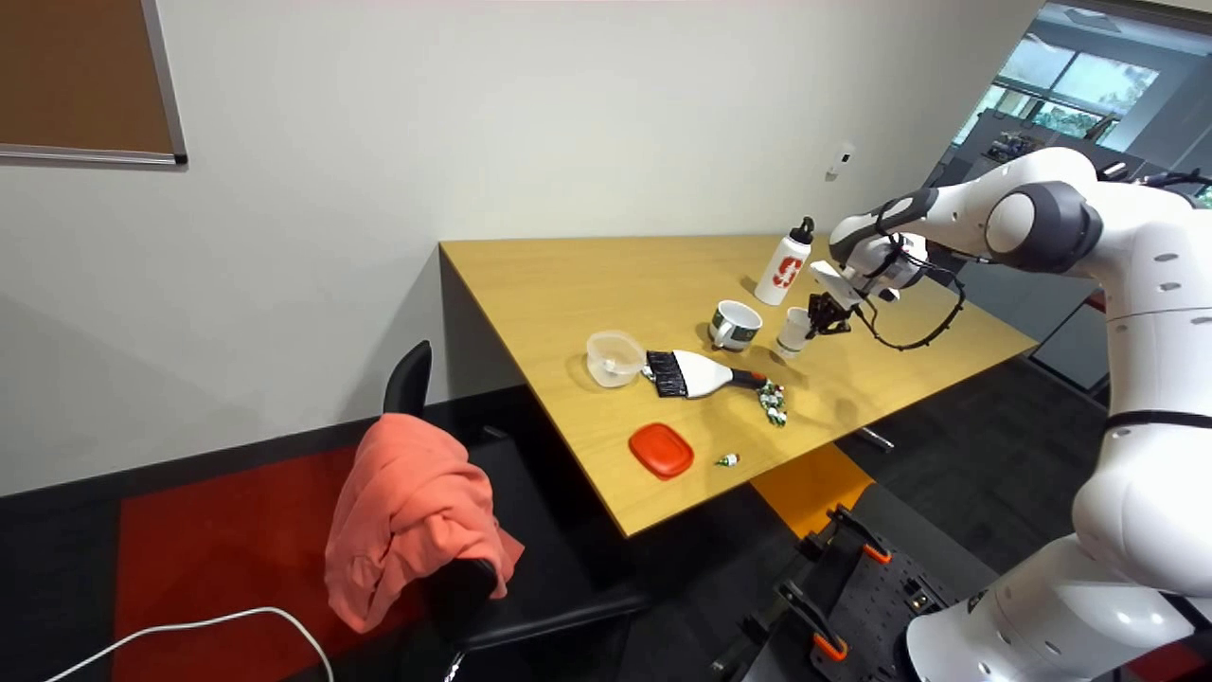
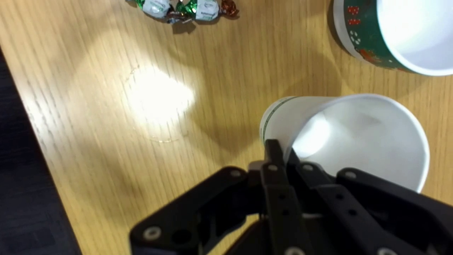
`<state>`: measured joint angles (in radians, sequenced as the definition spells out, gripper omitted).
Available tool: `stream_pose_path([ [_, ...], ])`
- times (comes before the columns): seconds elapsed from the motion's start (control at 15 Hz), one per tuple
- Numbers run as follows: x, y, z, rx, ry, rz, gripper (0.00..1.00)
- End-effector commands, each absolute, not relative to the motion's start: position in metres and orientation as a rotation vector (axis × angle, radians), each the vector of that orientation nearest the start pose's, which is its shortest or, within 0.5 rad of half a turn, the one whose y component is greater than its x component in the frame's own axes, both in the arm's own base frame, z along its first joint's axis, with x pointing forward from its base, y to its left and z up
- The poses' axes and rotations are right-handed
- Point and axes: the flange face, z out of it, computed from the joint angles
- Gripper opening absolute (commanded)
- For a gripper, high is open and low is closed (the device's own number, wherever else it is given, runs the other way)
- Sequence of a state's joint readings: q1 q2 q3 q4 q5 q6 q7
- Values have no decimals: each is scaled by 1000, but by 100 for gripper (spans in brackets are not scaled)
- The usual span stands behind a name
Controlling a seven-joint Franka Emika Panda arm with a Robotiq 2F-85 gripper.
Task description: Move the smaller cup to the right
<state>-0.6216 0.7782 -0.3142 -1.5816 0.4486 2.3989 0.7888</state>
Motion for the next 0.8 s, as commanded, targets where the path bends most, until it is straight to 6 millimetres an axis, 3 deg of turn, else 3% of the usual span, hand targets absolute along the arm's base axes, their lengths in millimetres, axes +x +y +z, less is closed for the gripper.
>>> stream_pose_path([
  [0.0, 457, -547, 192, -1684, 2479, -170, 1],
  [0.33, 464, -542, 181, -1700, 2470, -143, 1],
  [0.4, 464, -542, 183, -1704, 2468, -144, 28],
  [0.47, 465, -543, 187, -1706, 2467, -155, 30],
  [0.6, 466, -543, 201, -1710, 2454, -184, 44],
  [0.73, 467, -542, 226, -1739, 2421, -247, 58],
])
